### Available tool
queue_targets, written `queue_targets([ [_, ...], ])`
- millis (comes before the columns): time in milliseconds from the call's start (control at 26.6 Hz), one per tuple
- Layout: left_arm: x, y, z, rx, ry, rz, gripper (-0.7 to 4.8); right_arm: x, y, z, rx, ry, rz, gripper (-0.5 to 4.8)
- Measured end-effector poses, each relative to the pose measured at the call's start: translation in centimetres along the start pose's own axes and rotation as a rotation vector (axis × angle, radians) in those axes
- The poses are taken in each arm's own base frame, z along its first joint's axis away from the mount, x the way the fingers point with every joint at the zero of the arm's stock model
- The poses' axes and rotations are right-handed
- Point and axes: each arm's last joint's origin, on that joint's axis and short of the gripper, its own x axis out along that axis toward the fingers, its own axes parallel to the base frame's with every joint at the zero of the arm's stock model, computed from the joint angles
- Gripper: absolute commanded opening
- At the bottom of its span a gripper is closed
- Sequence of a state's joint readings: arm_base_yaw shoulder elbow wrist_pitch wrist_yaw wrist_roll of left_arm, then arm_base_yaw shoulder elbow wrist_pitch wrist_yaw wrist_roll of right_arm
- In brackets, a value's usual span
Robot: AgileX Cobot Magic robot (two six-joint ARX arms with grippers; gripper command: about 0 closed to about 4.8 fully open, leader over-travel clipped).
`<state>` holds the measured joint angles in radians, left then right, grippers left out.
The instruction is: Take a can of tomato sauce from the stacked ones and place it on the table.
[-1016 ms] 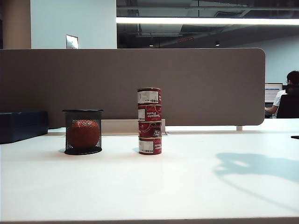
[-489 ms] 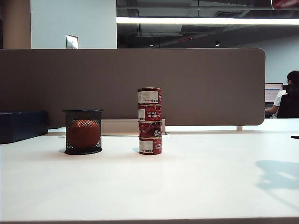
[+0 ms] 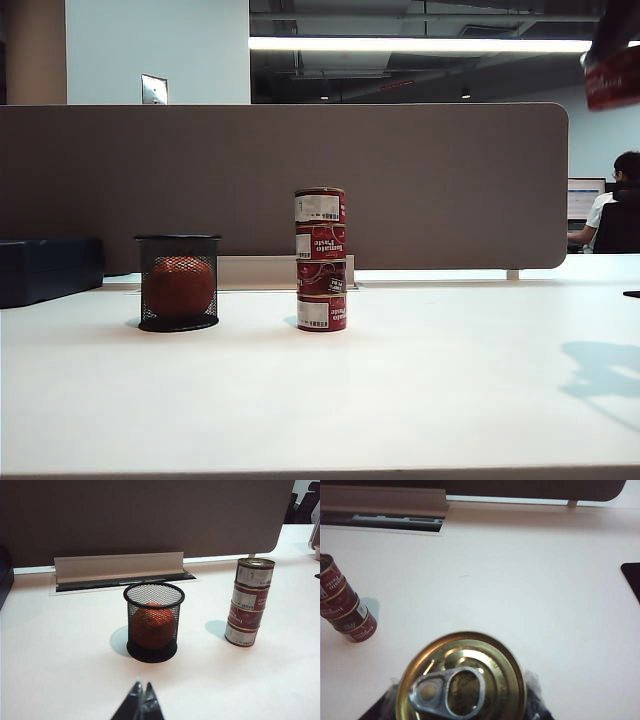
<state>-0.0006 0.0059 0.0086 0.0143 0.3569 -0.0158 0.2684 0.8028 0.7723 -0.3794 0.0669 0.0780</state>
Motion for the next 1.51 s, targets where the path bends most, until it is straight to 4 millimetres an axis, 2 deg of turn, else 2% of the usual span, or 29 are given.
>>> queue_targets([
  [226,0.0,0.0,0.0,0.000,0.000,0.000,-0.06,1.7,-0.1,-2.8,0.019,-0.005,0.000,2.59],
  [414,0.0,0.0,0.0,0.000,0.000,0.000,-0.06,3.2,-0.3,-6.0,0.053,-0.028,-0.020,2.59],
  [602,0.0,0.0,0.0,0.000,0.000,0.000,-0.06,4.2,-0.6,-9.4,0.084,0.024,-0.067,2.59],
  [790,0.0,0.0,0.0,0.000,0.000,0.000,-0.06,4.5,-0.8,-11.4,0.095,0.049,-0.071,2.59],
  [1204,0.0,0.0,0.0,0.000,-0.001,0.000,-0.06,4.9,-0.9,-13.4,0.098,0.026,-0.069,2.59],
  [1505,0.0,0.0,0.0,0.000,0.000,0.000,-0.06,6.3,-0.9,-14.5,0.096,0.117,-0.079,2.60],
])
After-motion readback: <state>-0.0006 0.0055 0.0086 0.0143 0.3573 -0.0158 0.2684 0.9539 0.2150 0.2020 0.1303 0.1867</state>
